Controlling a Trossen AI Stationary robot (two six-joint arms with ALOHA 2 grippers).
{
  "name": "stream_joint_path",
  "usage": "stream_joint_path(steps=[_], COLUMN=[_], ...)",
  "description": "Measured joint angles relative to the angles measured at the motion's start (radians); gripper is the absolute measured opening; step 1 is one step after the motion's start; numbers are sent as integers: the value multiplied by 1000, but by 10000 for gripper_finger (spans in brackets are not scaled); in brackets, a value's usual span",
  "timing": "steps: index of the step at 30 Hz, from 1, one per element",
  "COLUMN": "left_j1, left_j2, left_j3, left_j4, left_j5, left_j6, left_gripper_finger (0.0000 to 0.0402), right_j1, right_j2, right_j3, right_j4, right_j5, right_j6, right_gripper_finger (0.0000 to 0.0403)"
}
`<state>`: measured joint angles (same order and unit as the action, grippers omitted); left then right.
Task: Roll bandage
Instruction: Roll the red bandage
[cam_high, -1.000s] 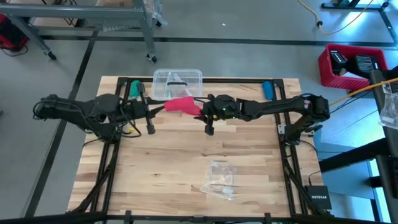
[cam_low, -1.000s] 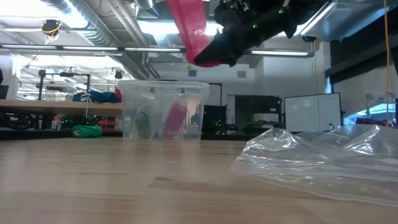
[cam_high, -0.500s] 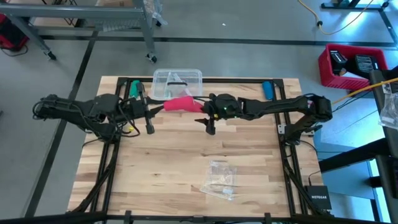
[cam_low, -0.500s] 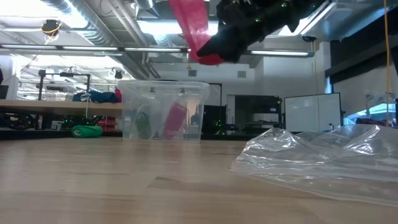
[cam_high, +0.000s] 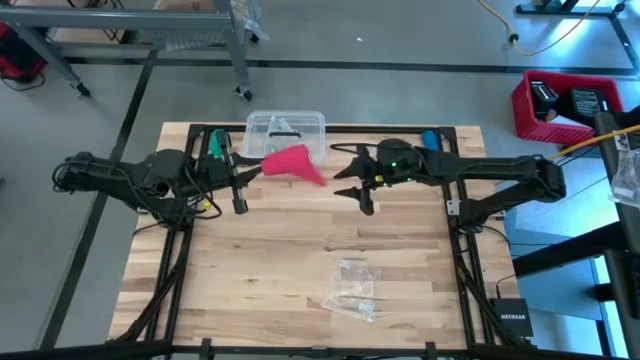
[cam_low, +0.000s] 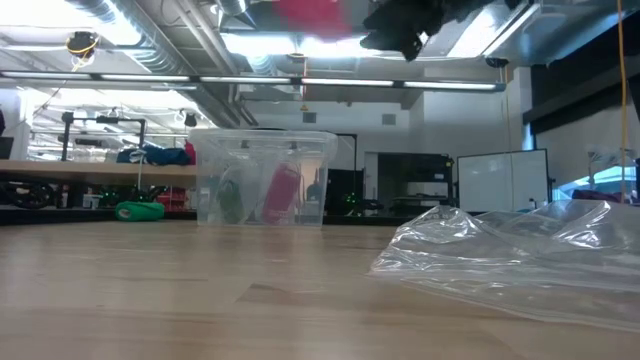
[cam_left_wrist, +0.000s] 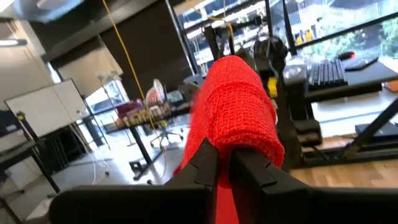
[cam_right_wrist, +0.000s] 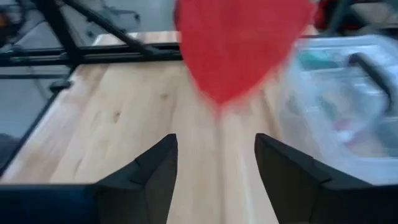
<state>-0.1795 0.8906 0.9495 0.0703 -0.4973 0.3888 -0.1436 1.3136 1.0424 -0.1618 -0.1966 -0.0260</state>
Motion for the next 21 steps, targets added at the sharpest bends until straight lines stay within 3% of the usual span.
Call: stream_joint_path(steps=[10,16,21], left_j1=[11,11,11], left_j2=[2,2,2], left_j3=[1,1,1], left_j4=[-29,-38,-39], left_j5=[0,0,0], left_j6=[4,-20,-29], left_gripper_finger=[17,17,17], right_j1=[-2,-1,-1], right_j2=[59,39,47], right_j3=[6,52,52], right_j4=[117,52,119], right_j5=[134,102,67], right_j6=[-6,-7,-8], right_gripper_finger=[216,216,216])
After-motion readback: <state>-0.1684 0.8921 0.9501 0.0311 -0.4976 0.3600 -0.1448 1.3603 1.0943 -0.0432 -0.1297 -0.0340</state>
